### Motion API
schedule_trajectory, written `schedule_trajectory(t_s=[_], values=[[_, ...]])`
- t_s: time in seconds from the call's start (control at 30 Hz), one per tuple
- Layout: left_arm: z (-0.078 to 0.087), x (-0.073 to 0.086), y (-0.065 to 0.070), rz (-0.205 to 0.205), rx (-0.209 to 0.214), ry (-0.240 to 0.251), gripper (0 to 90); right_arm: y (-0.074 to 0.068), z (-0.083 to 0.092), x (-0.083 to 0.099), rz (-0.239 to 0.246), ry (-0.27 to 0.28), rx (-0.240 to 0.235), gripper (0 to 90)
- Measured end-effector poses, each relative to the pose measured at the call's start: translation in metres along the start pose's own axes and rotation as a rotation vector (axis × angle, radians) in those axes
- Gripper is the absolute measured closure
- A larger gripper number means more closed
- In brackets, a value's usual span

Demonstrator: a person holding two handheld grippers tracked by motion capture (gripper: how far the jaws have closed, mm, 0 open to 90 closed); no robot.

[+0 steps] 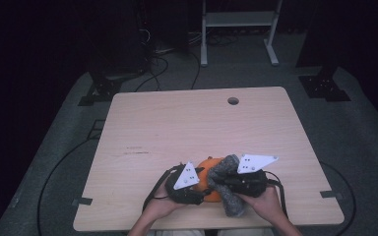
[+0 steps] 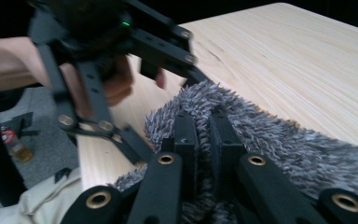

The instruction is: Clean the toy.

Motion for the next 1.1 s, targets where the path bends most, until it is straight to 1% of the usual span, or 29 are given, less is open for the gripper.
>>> schedule_trajectory(t_s=[0.07, 0.13, 0.17, 0.2, 0.23, 0.27, 0.33, 0.37, 0.4, 0.43, 0.47, 0.5, 0.53, 0.57, 0.6, 0.63, 0.7, 0.73, 0.77, 0.8, 0.83, 0.87, 0.9, 0.93, 0.97, 1.0, 1.03, 1.07, 1.1], values=[[0.002, 0.002, -0.004, 0.038, 0.025, 0.015, 29.3, 0.007, 0.003, 0.004, -0.029, 0.012, 0.016, 82.6], [0.001, 0.004, -0.014, 0.133, 0.023, 0.019, 15.3, 0.017, 0.007, 0.011, -0.048, -0.005, 0.048, 82.6], [-0.001, 0.006, -0.018, 0.178, 0.026, -0.001, 8.4, 0.021, 0.008, 0.014, -0.061, -0.007, 0.056, 82.6], [-0.003, 0.007, -0.019, 0.204, 0.048, -0.010, 5.7, 0.024, 0.010, 0.016, -0.076, -0.005, 0.057, 82.5], [-0.005, 0.009, -0.017, 0.223, 0.083, -0.013, 7.3, 0.025, 0.011, 0.017, -0.083, -0.004, 0.056, 82.6], [-0.005, 0.009, -0.016, 0.213, 0.075, -0.008, 13.2, 0.024, 0.011, 0.017, -0.078, -0.005, 0.057, 82.5], [-0.004, 0.007, -0.011, 0.134, 0.042, -0.002, 23.4, 0.018, 0.010, 0.015, -0.051, -0.013, 0.058, 82.6], [-0.004, 0.005, -0.007, 0.085, 0.021, -0.003, 26.3, 0.013, 0.009, 0.012, -0.042, -0.012, 0.043, 82.5], [-0.004, 0.003, -0.003, 0.056, 0.009, -0.002, 29.1, 0.003, 0.007, 0.007, -0.012, -0.005, 0.023, 82.6], [-0.003, 0.001, 0.002, -0.012, -0.016, -0.012, 31.2, -0.001, 0.006, 0.003, 0.008, -0.002, 0.022, 82.6], [-0.003, 0.000, 0.007, -0.059, -0.033, -0.016, 32.8, -0.007, 0.005, -0.002, 0.019, 0.004, 0.010, 82.6], [-0.003, 0.000, 0.010, -0.099, -0.045, -0.023, 33.9, -0.008, 0.005, -0.005, 0.025, 0.011, 0.008, 82.6], [-0.003, 0.000, 0.012, -0.123, -0.049, -0.029, 35.0, -0.006, 0.006, -0.007, 0.022, 0.018, 0.017, 82.6], [-0.003, 0.001, 0.014, -0.151, -0.050, -0.035, 35.5, -0.001, 0.008, -0.008, 0.008, 0.018, 0.028, 82.6], [-0.003, 0.001, 0.014, -0.151, -0.050, -0.035, 35.7, -0.001, 0.008, -0.008, 0.008, 0.018, 0.028, 82.6], [-0.003, 0.002, 0.015, -0.156, -0.047, -0.035, 35.7, 0.008, 0.011, -0.006, -0.017, 0.025, 0.049, 82.6], [-0.002, 0.003, 0.014, -0.126, -0.020, -0.030, 33.7, 0.020, 0.015, 0.001, -0.054, 0.023, 0.064, 82.6], [-0.003, 0.001, 0.012, -0.078, 0.000, -0.010, 28.5, 0.023, 0.017, 0.005, -0.074, 0.022, 0.061, 82.6], [-0.003, -0.002, 0.010, -0.015, 0.024, 0.009, 20.5, 0.024, 0.018, 0.009, -0.085, 0.021, 0.059, 82.6], [-0.003, -0.004, 0.007, 0.048, 0.060, 0.025, 14.7, 0.022, 0.018, 0.011, -0.080, 0.021, 0.056, 82.6], [-0.003, -0.006, 0.005, 0.082, 0.073, 0.033, 14.3, 0.019, 0.018, 0.012, -0.076, 0.012, 0.037, 82.6], [-0.004, -0.006, 0.006, 0.067, 0.062, 0.032, 17.8, 0.013, 0.017, 0.011, -0.072, 0.005, 0.010, 82.6], [-0.004, -0.006, 0.008, 0.016, 0.035, 0.029, 24.5, 0.008, 0.015, 0.008, -0.054, -0.001, 0.000, 82.6], [-0.004, -0.007, 0.013, -0.042, 0.006, 0.034, 29.3, 0.002, 0.013, 0.005, -0.032, -0.007, -0.003, 82.6], [-0.003, -0.006, 0.016, -0.097, -0.016, 0.021, 32.4, -0.001, 0.011, 0.002, -0.014, -0.013, -0.006, 82.6], [-0.002, -0.006, 0.018, -0.137, -0.037, 0.005, 34.8, -0.001, 0.009, 0.000, -0.007, -0.020, -0.001, 82.6], [-0.001, -0.005, 0.018, -0.150, -0.041, -0.002, 36.7, 0.004, 0.008, -0.002, -0.013, -0.012, 0.004, 82.6], [0.000, -0.003, 0.018, -0.163, -0.041, -0.008, 38.5, 0.011, 0.009, -0.002, -0.042, 0.000, 0.004, 82.6], [0.000, 0.000, 0.017, -0.181, -0.039, -0.016, 39.6, 0.019, 0.011, -0.001, -0.065, 0.011, 0.021, 82.6]])
Point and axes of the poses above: each handheld gripper's, and its own axes: z roughly backward along the jaws, x roughly out of its underside, y roughly to its right, the point moved 8 cm from there along -z, roughly forward along the jaws, and after that the axes turned 9 degrees about -y, right-handed, at the moved point
